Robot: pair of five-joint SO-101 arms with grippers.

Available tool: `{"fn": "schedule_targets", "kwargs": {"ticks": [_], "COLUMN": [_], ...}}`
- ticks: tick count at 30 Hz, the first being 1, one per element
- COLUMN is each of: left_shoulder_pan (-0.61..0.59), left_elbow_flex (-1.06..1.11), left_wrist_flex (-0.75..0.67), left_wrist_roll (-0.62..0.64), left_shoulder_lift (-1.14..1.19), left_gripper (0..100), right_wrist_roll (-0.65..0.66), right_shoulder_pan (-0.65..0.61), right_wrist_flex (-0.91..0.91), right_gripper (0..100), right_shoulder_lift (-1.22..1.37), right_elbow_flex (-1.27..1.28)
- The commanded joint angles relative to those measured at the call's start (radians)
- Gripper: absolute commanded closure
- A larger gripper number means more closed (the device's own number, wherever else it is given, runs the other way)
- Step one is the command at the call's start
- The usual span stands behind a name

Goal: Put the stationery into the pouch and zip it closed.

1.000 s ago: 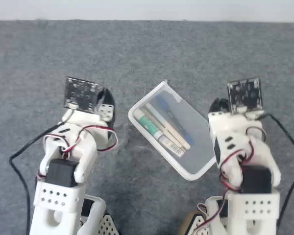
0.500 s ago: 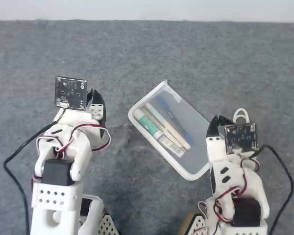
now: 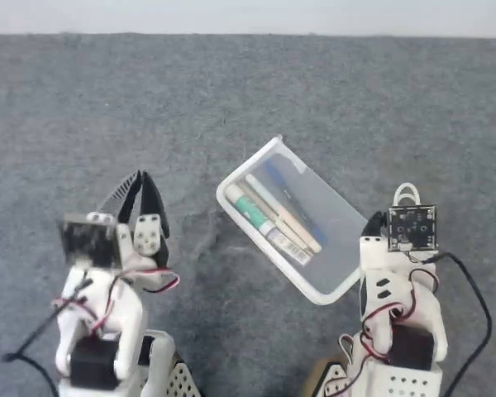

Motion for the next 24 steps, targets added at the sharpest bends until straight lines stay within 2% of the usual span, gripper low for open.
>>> {"fn": "schedule_targets", "kwargs": {"ticks": [1,6,11,24], "left_shoulder_pan": [-0.002,-0.002,-0.002,-0.003], "left_elbow_flex": [0.030,0.076,0.191,0.449], "left_wrist_flex": [0.006,0.003,0.003,-0.037], "left_wrist_roll": [0.005,-0.002,-0.115,-0.129], "left_shoulder_lift": [-0.080,-0.055,-0.055,-0.066], "left_gripper": [99,99,99,99], "right_wrist_roll": [0.006,0.008,0.009,0.011], "right_shoulder_pan": [0.012,0.013,0.031,0.317], "right_wrist_flex": [-0.015,-0.013,-0.013,-0.010], "right_gripper": [99.2,99.2,99.2,99.2], "right_shoulder_lift": [-0.015,-0.015,-0.015,-0.012], "right_elbow_flex": [0.021,0.097,0.190,0.227]}}
